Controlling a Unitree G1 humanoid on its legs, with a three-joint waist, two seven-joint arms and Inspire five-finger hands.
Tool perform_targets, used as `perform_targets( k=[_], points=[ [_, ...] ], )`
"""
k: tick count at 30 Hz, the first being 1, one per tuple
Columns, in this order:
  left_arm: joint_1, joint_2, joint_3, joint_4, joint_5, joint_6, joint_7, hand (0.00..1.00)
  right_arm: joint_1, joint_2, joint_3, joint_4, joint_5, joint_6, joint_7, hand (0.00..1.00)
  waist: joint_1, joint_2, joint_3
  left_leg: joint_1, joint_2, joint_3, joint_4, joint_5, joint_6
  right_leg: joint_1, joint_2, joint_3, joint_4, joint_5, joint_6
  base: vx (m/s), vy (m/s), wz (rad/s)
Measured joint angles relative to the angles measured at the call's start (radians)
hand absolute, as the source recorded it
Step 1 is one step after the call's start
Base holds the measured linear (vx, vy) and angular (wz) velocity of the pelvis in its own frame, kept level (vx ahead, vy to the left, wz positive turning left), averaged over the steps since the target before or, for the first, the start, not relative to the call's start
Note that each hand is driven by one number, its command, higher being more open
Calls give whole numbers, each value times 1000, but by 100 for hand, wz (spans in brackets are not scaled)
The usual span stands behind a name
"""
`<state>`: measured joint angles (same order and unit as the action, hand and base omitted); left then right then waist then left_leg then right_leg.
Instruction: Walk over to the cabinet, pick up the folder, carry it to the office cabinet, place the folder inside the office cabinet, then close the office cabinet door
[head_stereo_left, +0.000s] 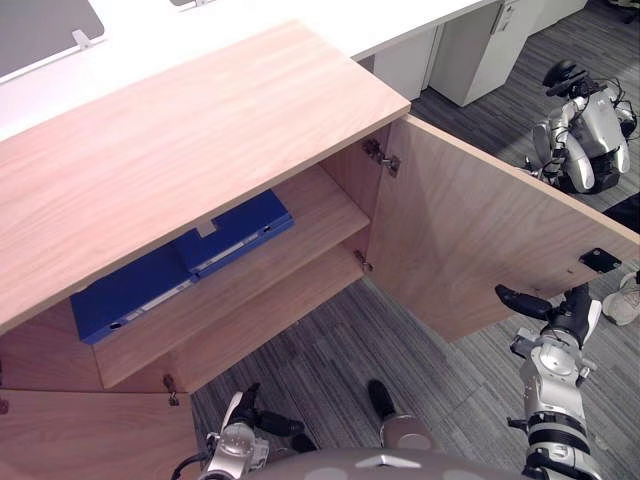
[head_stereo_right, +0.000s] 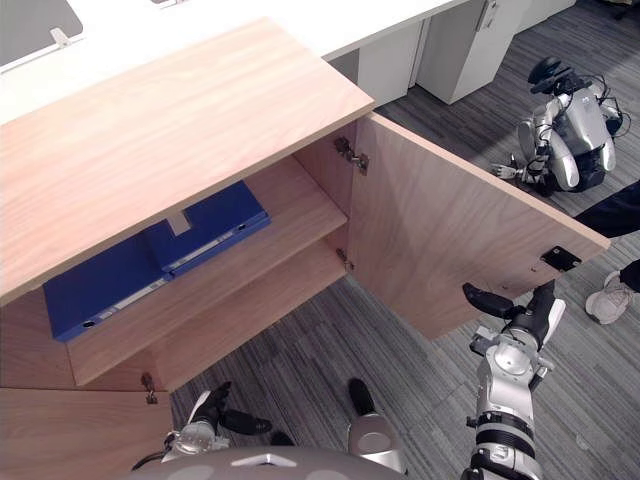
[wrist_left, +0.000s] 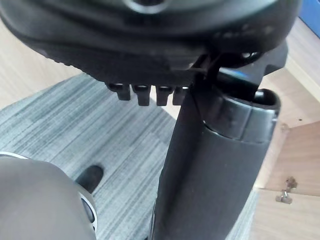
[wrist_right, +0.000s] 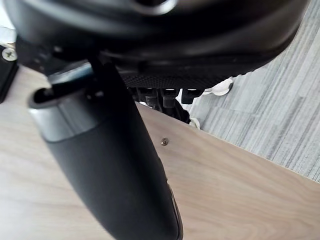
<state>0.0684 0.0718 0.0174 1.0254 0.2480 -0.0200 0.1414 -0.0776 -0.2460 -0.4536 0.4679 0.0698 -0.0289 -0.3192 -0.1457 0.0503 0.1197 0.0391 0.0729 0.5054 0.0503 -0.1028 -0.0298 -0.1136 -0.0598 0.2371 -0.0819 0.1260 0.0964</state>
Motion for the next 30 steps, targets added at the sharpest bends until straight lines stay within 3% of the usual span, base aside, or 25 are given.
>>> perform_targets(
  k=[7,12,20,27,30],
  points=[
    [2,0,-1,3,2,2,0,100,19,11,11,-13,0,0,4,100,-5,-6,0,0,-3,-19,0,6,2,13,-6,-17,-12,9,-1,-4,-2,7],
    [2,0,-1,14,12,8,0,100,106,62,47,-118,-2,0,12,100,-5,-18,1,2,-2,-21,0,8,0,13,-3,-15,-14,13,-3,2,-7,-1],
    [-7,0,-14,32,37,9,1,100,356,177,202,-321,-10,0,69,100,-20,-73,-16,14,0,-20,1,8,-1,20,1,-9,-18,18,-2,3,-10,-3],
    [-20,11,-42,43,71,11,-11,100,546,157,336,-417,-8,1,202,100,-22,-113,-27,17,7,-17,11,10,-3,22,2,-19,-18,22,-6,0,0,0],
    [-22,14,-42,44,78,11,-20,100,570,136,369,-418,-9,8,238,100,-22,-118,-26,18,11,-18,16,11,-5,22,2,-40,-14,24,-10,0,0,0]
  ],
)
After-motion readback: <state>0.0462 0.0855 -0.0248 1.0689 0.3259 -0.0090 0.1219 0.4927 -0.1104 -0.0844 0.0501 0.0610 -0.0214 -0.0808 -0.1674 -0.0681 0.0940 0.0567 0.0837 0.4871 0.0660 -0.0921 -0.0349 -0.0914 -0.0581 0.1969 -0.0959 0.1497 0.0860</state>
